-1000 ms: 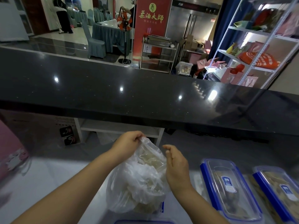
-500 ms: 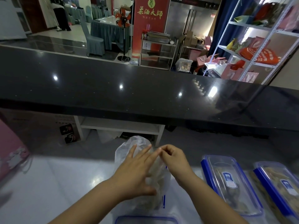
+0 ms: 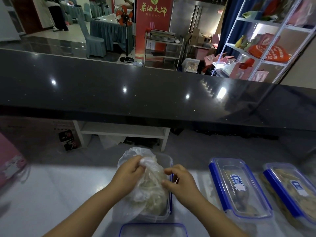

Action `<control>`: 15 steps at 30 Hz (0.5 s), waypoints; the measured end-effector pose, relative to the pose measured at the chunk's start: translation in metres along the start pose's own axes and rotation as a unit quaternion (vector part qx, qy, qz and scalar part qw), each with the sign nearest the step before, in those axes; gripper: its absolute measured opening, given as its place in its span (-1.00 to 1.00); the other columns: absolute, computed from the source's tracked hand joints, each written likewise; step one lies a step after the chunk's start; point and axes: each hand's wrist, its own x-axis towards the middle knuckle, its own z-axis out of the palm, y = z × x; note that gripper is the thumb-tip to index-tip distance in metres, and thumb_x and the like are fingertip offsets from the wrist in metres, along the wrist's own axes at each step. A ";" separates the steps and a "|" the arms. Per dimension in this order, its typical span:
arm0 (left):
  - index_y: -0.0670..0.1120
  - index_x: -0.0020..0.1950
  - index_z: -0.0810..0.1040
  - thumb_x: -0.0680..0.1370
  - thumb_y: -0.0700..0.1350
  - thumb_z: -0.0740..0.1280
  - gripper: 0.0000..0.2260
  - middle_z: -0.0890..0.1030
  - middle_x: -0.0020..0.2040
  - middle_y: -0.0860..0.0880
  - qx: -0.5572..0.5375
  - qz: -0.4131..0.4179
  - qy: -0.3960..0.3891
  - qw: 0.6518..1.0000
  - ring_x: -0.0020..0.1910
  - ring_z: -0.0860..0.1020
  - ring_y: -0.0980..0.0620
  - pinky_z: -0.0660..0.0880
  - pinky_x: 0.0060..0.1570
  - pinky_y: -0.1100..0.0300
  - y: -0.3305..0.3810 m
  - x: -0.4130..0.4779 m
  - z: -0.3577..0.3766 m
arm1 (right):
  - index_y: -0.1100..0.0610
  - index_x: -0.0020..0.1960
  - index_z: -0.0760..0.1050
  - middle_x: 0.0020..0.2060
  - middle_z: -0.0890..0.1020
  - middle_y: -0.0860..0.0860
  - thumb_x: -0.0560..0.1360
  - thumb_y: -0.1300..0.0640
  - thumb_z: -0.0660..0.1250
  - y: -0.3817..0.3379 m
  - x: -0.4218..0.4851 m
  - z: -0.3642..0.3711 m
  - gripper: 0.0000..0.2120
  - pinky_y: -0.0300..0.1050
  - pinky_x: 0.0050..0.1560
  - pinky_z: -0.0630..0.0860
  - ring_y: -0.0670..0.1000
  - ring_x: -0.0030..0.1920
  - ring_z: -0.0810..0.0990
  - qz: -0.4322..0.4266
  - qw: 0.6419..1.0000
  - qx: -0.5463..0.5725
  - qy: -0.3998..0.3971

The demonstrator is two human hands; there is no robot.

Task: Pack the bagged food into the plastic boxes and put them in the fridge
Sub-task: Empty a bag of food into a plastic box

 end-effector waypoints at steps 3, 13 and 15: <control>-0.17 -0.10 0.48 0.60 -0.20 0.16 -0.86 0.57 -0.18 -0.12 -0.020 -0.020 0.014 1.000 -0.23 0.53 0.08 0.44 -0.23 0.31 0.012 0.006 0.002 | -0.05 -0.28 0.51 -0.25 0.53 -0.08 0.46 0.25 0.35 -0.003 0.010 0.004 -0.76 -0.27 -0.19 0.43 -0.14 -0.28 0.46 0.014 0.998 0.032 0.056; 0.01 -0.02 0.47 0.61 -0.16 0.15 -0.87 0.57 -0.12 -0.05 -0.157 0.016 0.101 0.982 -0.15 0.57 0.00 0.54 -0.17 0.12 0.036 0.018 0.000 | 0.11 -0.19 0.48 -0.27 0.57 0.01 0.54 0.26 0.24 -0.043 0.033 -0.020 -0.84 -0.24 -0.22 0.56 -0.05 -0.26 0.55 -0.012 0.989 0.097 0.114; 0.04 -0.03 0.47 0.61 -0.14 0.17 -0.88 0.57 -0.11 -0.04 -0.148 0.026 0.107 0.983 -0.14 0.57 -0.03 0.56 -0.12 0.01 0.033 0.018 -0.002 | 0.10 -0.19 0.48 -0.26 0.59 0.02 0.54 0.26 0.24 -0.046 0.033 -0.023 -0.85 -0.18 -0.17 0.57 -0.02 -0.23 0.57 -0.018 0.989 0.096 0.109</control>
